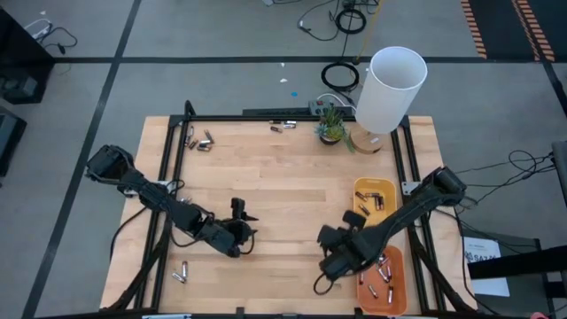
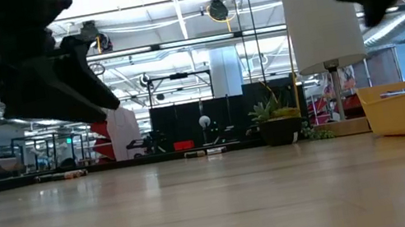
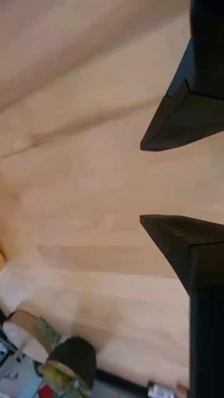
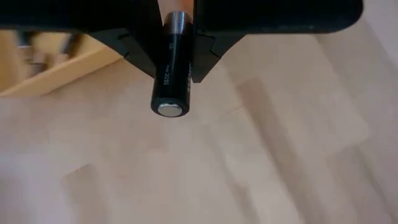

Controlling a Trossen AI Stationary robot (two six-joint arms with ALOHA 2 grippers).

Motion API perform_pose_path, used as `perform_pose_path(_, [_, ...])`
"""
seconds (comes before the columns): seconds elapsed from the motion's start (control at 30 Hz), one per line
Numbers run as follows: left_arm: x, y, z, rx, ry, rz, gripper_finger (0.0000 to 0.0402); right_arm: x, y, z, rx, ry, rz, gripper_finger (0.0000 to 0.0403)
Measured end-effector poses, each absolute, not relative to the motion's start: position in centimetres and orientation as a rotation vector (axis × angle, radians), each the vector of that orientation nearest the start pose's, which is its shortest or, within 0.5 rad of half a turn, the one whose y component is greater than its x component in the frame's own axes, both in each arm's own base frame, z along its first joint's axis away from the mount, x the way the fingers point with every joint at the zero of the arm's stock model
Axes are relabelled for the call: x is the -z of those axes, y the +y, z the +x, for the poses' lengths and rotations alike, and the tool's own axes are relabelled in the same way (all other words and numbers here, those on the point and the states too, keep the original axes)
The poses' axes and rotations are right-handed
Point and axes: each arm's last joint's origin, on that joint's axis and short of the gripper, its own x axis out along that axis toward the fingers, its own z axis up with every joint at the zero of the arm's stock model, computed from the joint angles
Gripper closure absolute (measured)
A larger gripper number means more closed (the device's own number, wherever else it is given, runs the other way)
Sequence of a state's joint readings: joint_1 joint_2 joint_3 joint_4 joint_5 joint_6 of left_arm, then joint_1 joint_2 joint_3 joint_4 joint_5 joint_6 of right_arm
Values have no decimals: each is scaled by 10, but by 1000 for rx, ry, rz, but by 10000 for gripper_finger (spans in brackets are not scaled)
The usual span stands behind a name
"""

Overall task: Sort batteries
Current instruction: Put the brown battery into the yellow bin

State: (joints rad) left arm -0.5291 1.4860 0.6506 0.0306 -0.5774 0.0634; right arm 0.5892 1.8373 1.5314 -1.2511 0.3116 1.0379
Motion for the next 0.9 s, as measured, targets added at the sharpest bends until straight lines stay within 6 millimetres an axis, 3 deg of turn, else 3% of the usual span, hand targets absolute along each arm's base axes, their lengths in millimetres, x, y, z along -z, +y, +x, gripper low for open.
perform_pose_path(0.27, [-165, -82, 246, -120, 711, 544, 214, -320, 142, 248, 540, 1049, 149, 369])
perform_pose_path(0.37, [-158, -59, 241, -174, 697, 525, 214, -325, 124, 226, 623, 933, 140, 369])
perform_pose_path(0.5, [-157, -38, 230, -168, 611, 466, 214, -298, 102, 195, 708, 956, 267, 369])
perform_pose_path(0.63, [-174, -30, 218, -142, 499, 432, 214, -263, 83, 172, 752, 1020, 473, 369])
perform_pose_path(0.9, [-216, -35, 192, 78, 295, 349, 214, -210, 57, 157, 800, 1136, 822, 364])
